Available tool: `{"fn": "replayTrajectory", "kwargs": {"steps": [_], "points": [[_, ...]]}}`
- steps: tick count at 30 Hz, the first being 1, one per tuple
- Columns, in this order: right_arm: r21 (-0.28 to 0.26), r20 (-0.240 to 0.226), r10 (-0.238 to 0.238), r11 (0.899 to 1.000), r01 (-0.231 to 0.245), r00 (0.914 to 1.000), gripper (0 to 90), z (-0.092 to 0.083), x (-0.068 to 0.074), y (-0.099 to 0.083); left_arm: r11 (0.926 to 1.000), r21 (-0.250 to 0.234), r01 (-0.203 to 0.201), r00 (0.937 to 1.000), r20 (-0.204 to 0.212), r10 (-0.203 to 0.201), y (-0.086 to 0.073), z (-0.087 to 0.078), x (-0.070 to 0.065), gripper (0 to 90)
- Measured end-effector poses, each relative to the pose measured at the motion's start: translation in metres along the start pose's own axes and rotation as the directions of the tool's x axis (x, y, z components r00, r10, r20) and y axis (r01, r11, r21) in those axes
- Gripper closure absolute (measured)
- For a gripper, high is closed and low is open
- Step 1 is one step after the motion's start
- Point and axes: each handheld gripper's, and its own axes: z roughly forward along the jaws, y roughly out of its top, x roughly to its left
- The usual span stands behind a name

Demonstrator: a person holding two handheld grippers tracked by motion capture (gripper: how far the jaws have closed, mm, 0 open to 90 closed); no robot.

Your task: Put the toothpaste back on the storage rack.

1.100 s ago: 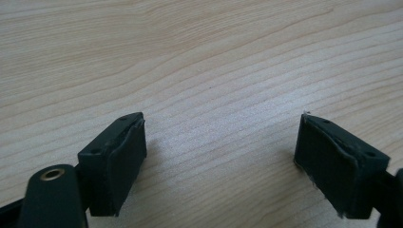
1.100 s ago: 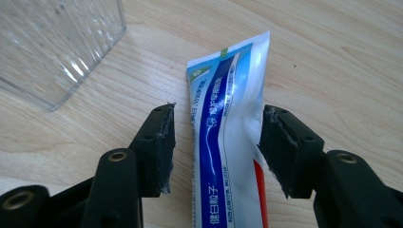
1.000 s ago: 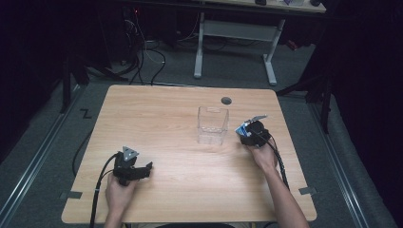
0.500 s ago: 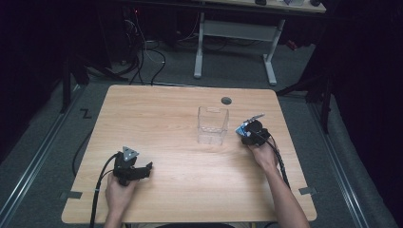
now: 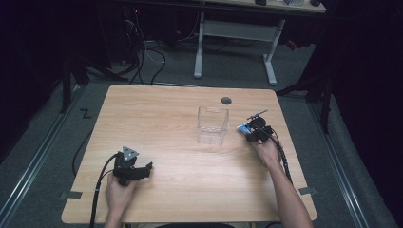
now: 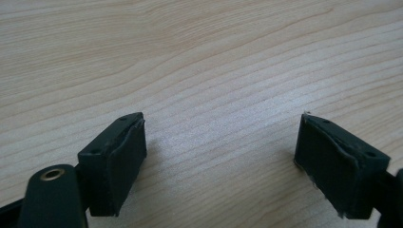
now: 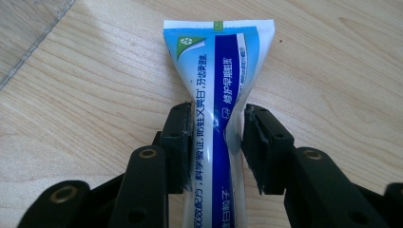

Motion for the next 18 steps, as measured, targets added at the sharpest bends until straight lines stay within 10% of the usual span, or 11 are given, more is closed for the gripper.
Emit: {"fn": "replayTrajectory", "kwargs": {"steps": [18], "points": [[0.078, -0.061, 0.036, 0.996, -0.031, 0.9975, 66.8, 0.009, -0.011, 0.006, 1.0, 0.0, 0.0, 1.0, 0.0, 0.0, 0.0, 0.0, 0.0, 18.2]]}}
